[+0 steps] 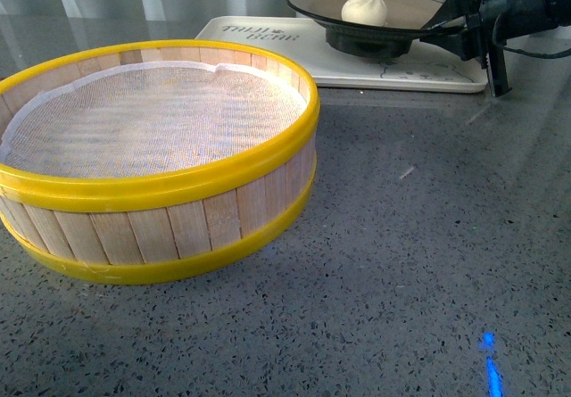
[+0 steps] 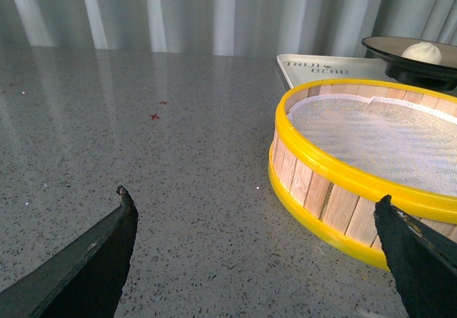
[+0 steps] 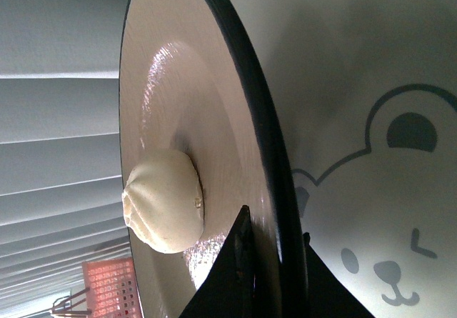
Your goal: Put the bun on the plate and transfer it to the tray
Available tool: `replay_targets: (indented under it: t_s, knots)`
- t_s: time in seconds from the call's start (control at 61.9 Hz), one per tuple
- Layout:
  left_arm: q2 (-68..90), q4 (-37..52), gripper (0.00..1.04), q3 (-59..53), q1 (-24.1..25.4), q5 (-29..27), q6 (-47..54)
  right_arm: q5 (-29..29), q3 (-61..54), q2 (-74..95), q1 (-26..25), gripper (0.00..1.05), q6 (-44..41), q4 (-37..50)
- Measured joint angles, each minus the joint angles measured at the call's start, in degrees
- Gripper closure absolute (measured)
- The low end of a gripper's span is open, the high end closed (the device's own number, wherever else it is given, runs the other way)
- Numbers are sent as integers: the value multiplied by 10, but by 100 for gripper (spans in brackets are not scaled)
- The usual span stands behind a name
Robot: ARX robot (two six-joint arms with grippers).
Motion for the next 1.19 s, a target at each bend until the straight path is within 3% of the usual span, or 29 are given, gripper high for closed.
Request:
replay_targets:
  t_s: [0.21,0.694,1.195]
  knots:
    - [0,0,7,0,0,0,0,5,52,28,-2,102,-9,-27]
    - [0,0,7,0,0,0,0,10,52,28,-4,102,-25,-50]
    - [0,0,7,0,0,0,0,30,-54,-70,-5,25,-26,-28]
